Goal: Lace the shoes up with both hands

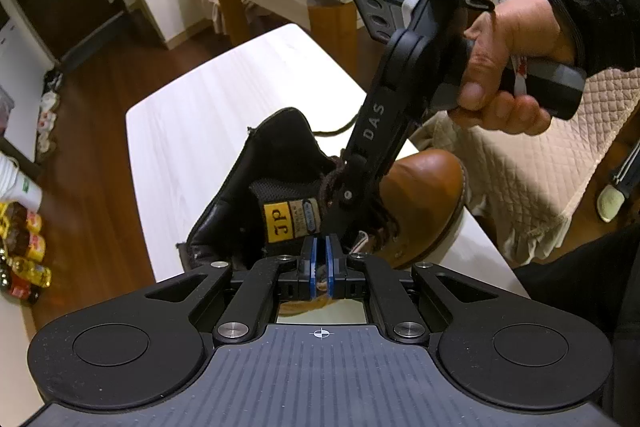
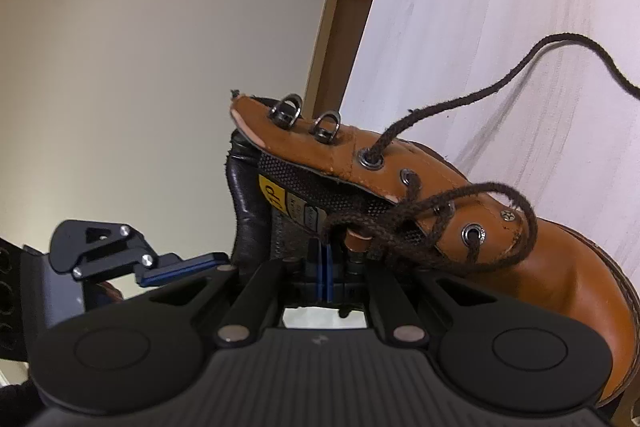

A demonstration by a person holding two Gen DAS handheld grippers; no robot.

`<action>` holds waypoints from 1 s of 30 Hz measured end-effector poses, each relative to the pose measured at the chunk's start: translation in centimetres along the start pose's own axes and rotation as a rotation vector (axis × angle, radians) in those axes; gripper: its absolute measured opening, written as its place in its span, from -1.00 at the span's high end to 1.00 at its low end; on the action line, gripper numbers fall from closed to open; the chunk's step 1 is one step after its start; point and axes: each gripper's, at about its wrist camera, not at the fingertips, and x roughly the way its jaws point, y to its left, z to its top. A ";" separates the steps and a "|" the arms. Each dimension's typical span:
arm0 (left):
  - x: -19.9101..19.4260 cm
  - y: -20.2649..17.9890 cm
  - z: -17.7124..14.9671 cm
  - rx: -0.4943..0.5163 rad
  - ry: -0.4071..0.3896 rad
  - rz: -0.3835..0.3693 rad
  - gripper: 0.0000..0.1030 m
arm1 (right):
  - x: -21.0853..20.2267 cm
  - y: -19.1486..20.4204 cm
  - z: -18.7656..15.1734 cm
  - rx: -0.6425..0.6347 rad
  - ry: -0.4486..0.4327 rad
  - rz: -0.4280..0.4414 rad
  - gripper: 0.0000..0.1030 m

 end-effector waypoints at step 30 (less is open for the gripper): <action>0.4 -3.0 -3.6 -0.369 -0.025 0.007 0.81 | -2.1 -0.9 1.3 -0.011 0.062 -0.003 0.94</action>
